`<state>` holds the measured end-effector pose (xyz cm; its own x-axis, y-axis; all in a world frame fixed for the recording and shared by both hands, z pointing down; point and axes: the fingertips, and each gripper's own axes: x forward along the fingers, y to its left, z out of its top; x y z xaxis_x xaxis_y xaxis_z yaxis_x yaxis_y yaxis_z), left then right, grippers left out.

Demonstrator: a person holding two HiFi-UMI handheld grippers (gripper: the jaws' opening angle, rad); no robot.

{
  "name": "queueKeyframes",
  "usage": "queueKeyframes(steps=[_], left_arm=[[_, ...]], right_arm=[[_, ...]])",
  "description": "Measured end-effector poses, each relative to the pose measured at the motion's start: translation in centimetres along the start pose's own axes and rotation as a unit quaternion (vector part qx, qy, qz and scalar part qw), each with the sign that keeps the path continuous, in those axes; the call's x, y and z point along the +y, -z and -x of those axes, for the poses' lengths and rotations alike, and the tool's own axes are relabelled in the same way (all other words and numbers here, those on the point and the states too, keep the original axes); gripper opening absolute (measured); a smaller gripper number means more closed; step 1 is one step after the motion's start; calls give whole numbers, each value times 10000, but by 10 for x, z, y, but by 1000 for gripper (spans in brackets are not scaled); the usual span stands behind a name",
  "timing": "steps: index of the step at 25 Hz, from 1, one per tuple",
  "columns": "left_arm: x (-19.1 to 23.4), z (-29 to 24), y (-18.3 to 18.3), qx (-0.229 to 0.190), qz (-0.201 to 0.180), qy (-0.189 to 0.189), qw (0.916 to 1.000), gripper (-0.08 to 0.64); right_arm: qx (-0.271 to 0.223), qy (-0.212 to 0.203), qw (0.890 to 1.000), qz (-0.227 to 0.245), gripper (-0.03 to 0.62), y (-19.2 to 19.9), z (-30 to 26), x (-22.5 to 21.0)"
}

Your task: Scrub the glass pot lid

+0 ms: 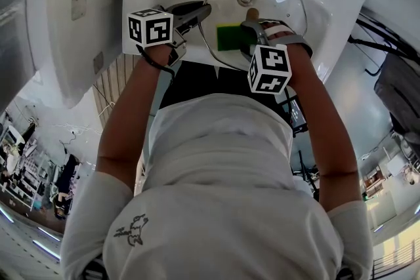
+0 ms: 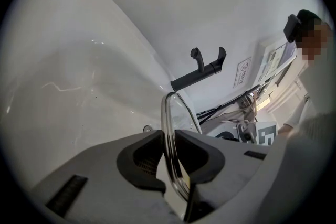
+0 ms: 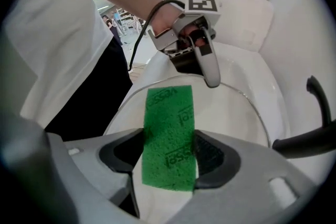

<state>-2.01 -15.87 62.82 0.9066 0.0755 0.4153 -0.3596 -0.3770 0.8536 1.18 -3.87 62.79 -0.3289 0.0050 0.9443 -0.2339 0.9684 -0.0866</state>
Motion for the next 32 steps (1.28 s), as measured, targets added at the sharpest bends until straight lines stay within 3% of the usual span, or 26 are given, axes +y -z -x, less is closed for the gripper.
queueKeyframes(steps=[4, 10, 23, 29, 32], left_arm=[[-3, -3, -6, -24, -32, 65, 10000, 67], [0, -2, -9, -75, -36, -6, 10000, 66], [4, 2, -15, -187, -44, -8, 9998, 66], [7, 3, -22, -293, -38, -14, 9996, 66], [6, 6, -26, -314, -54, 8, 9995, 64]], right_arm=[[-91, 450, 9989, 107, 291, -14, 5, -29], [54, 722, 9964, 448, 291, -31, -7, -36], [149, 65, 9982, 584, 290, -5, -2, 17], [250, -361, 9990, 55, 291, 35, 10, 24], [67, 170, 9974, -702, 293, 48, 29, -20]])
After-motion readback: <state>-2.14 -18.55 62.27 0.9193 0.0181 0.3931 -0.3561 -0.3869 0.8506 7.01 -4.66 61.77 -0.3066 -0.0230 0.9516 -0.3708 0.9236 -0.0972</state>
